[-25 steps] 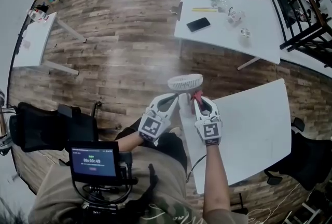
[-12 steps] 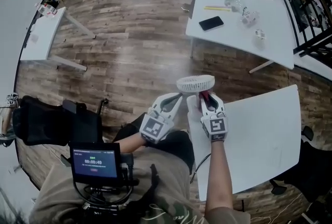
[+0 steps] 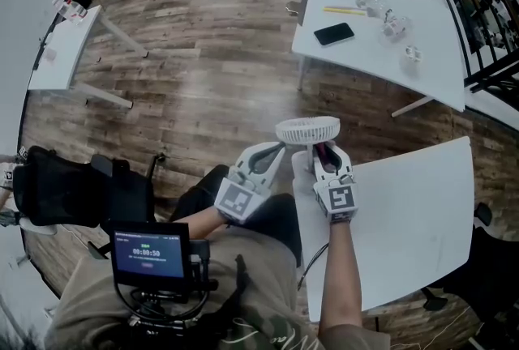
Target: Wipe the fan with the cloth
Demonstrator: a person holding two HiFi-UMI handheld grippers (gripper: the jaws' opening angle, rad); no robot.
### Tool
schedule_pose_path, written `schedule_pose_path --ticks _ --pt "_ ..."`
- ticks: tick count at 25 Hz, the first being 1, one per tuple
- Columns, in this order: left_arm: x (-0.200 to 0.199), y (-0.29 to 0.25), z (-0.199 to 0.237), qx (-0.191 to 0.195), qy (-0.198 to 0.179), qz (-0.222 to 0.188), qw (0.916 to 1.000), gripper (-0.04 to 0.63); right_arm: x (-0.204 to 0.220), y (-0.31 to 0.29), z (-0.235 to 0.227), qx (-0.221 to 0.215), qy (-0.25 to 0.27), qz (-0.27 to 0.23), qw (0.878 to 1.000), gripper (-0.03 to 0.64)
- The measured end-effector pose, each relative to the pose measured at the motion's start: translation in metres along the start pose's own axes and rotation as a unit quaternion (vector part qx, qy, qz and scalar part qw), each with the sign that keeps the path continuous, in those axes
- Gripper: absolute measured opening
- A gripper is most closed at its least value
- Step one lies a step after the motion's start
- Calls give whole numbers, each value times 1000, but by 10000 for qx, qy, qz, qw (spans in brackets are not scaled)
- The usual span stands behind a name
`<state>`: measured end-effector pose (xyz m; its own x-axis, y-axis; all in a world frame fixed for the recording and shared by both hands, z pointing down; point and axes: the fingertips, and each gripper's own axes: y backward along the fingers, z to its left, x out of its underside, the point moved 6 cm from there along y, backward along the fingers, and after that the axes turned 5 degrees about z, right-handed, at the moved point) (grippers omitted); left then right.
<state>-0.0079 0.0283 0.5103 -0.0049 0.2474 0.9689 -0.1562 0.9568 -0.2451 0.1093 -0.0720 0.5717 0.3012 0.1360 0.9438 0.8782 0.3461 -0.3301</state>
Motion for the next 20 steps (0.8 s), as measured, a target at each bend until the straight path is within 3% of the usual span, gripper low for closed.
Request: schedule_pose_path --ticks 9,20 --pt "-4 3 -6 171 151 455 9987 23 -41 40 2 386 -13 -158 9991 64" --pt "-19 9 -9 247 306 697 9968 23 -76 40 48 31 380 445 9983 64"
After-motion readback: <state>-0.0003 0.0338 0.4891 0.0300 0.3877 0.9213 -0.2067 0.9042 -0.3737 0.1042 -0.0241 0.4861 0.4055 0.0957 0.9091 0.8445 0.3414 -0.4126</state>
